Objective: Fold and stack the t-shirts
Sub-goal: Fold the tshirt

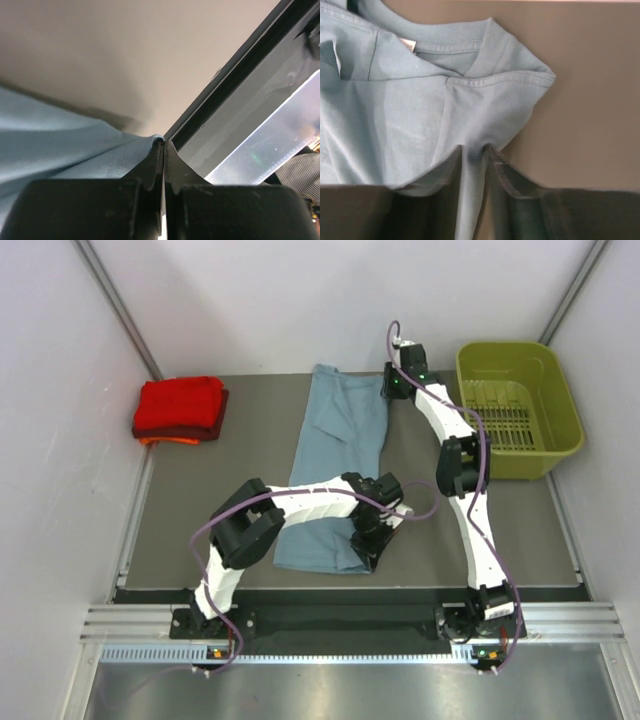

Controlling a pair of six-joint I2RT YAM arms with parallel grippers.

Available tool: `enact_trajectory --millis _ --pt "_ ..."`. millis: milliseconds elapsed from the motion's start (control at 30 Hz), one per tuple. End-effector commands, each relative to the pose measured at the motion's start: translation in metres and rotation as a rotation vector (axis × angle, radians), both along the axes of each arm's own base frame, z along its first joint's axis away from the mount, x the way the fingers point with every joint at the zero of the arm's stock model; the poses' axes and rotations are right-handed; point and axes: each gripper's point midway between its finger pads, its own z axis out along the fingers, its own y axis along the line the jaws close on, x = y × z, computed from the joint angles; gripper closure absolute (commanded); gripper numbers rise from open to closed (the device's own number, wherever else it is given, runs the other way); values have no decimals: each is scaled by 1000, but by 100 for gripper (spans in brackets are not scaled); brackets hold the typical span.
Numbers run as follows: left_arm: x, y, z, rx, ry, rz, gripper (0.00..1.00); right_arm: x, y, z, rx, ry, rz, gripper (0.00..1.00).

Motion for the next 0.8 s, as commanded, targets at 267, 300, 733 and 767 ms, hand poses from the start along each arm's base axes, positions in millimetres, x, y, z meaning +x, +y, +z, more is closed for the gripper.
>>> enact_trajectory --millis 267,300,733,767 --pt "-13 -48 11 -85 -46 -104 100 -7 -79 103 12 -95 -146 31" --pt "-10 -49 10 -82 -56 -101 100 -11 -93 107 15 -88 -159 31" --pt "-1 -69 45 -139 -259 -183 55 -126 -169 164 145 15 -215 23" --pt "-1 -62 47 -126 -272 -186 53 -135 -170 164 161 26 -209 23"
